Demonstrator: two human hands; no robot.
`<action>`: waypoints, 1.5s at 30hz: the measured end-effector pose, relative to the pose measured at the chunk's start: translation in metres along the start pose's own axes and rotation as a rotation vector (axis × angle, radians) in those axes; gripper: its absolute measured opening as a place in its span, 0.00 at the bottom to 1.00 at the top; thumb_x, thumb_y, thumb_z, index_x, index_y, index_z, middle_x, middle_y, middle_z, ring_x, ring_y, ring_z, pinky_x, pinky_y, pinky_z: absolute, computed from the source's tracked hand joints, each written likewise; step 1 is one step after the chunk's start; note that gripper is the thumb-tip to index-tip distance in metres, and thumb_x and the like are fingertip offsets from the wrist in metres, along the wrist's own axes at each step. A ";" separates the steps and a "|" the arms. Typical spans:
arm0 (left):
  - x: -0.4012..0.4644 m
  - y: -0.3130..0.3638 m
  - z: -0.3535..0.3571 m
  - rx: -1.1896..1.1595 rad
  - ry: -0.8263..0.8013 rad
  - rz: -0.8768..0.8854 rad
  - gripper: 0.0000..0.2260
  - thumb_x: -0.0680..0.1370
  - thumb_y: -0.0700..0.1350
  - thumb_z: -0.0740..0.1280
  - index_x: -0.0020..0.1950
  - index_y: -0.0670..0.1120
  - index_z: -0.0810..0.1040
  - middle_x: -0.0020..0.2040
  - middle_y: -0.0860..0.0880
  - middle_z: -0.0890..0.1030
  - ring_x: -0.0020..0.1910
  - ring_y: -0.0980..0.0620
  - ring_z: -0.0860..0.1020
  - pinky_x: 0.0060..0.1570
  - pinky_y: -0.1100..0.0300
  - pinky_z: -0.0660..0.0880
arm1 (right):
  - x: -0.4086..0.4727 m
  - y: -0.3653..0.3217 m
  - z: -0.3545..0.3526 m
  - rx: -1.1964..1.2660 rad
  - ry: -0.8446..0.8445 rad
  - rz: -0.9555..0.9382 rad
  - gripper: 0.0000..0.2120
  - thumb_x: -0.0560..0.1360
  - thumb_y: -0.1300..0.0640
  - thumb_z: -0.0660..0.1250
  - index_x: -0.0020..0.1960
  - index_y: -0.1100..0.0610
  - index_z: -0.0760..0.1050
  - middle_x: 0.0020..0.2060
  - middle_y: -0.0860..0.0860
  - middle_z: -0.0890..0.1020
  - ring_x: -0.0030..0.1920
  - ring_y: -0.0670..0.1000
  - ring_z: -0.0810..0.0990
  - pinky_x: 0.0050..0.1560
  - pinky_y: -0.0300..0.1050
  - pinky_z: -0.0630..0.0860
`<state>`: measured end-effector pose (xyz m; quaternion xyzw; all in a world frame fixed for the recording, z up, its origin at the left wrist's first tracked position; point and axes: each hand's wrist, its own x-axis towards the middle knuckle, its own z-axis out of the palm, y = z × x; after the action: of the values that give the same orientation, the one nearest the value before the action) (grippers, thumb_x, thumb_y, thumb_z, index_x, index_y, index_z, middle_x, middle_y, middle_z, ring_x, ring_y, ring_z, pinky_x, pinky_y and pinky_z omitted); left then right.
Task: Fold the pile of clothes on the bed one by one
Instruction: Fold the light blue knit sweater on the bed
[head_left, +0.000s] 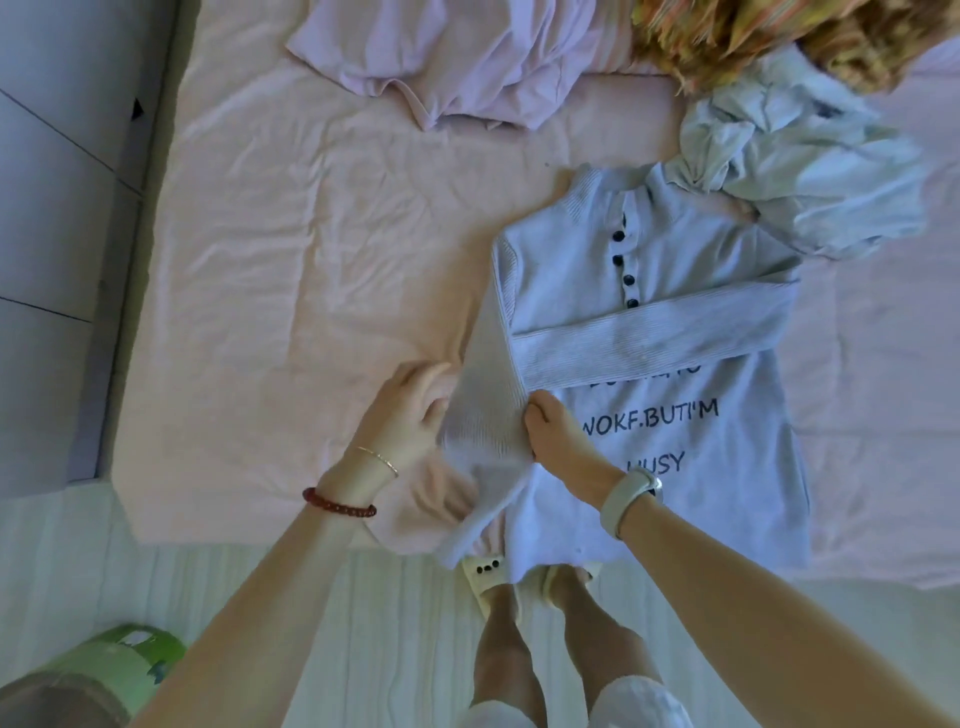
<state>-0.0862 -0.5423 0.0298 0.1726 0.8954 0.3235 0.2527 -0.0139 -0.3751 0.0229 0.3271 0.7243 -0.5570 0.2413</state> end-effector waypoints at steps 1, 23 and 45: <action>0.016 0.008 0.002 0.060 -0.024 0.088 0.20 0.76 0.39 0.59 0.68 0.40 0.69 0.67 0.40 0.70 0.67 0.43 0.68 0.65 0.60 0.60 | -0.003 -0.001 -0.010 -0.023 0.030 -0.034 0.11 0.80 0.62 0.49 0.43 0.59 0.66 0.34 0.52 0.68 0.34 0.49 0.66 0.33 0.42 0.68; 0.147 0.107 0.093 0.739 -0.014 0.038 0.10 0.80 0.49 0.59 0.53 0.48 0.77 0.52 0.48 0.79 0.57 0.45 0.71 0.63 0.49 0.56 | 0.003 0.112 -0.282 -0.567 0.034 0.038 0.09 0.78 0.53 0.60 0.43 0.57 0.74 0.38 0.51 0.77 0.43 0.55 0.76 0.44 0.48 0.71; 0.121 0.088 0.154 0.671 -0.186 -0.250 0.23 0.81 0.56 0.47 0.76 0.58 0.47 0.77 0.48 0.43 0.75 0.41 0.39 0.70 0.35 0.46 | 0.036 0.175 -0.254 -1.172 0.081 -0.195 0.23 0.74 0.49 0.51 0.68 0.48 0.65 0.67 0.54 0.73 0.65 0.61 0.73 0.57 0.68 0.71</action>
<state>-0.0847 -0.3450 -0.0555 0.1636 0.9390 -0.0385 0.3001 0.0958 -0.0939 -0.0500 0.0924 0.9462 -0.0711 0.3018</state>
